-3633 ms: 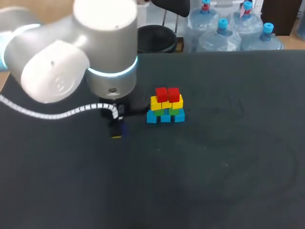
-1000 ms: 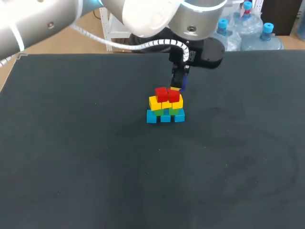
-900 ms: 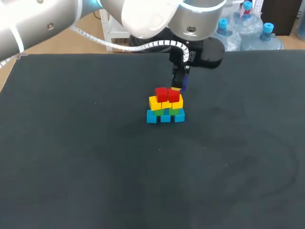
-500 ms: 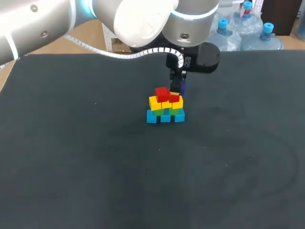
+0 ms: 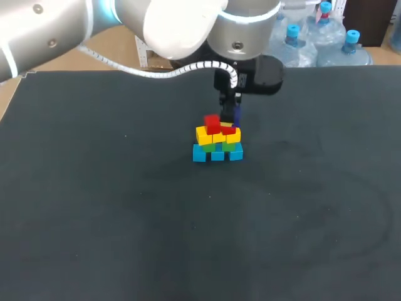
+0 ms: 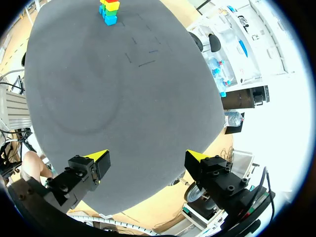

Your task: Place the blue cubes, place green cubes on the blue cubes, place the yellow cubes on the green cubes, then place the red cubes on the yellow cubes, and place purple cube on the red cubes.

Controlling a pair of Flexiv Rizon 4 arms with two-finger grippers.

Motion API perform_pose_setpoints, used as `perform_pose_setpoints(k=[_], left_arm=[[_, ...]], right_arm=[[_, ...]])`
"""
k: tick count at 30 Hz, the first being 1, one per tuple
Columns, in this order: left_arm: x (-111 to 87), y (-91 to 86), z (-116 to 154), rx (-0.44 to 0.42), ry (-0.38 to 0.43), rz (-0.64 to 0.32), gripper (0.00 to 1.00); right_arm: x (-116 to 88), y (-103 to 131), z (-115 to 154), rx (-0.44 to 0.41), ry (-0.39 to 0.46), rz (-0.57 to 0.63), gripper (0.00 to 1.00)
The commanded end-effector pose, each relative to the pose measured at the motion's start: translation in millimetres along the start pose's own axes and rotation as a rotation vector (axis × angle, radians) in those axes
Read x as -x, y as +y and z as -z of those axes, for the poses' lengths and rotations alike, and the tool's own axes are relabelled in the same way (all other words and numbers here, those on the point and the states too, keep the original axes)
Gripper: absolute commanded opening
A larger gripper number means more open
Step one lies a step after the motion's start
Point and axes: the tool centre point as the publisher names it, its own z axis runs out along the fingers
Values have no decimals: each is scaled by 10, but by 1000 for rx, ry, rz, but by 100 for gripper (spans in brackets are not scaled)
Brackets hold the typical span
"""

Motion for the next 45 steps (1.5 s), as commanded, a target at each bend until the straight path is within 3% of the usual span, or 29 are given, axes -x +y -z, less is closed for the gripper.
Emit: perform_pose_setpoints(k=[1, 8, 22, 45], left_arm=[[-19, 101, -4, -25, -7, -2, 0], [-17, 173, -25, -41, -30, 4, 0], [-65, 216, -98, -94, 7, 25, 0], [-103, 290, -272, -80, -4, 35, 0]], right_arm=[[3, -3, -12, -1, 0, 0, 100], [3, -3, -12, -1, 0, 0, 100], [3, -3, -12, -1, 0, 0, 100], [3, -3, -12, -1, 0, 0, 100]])
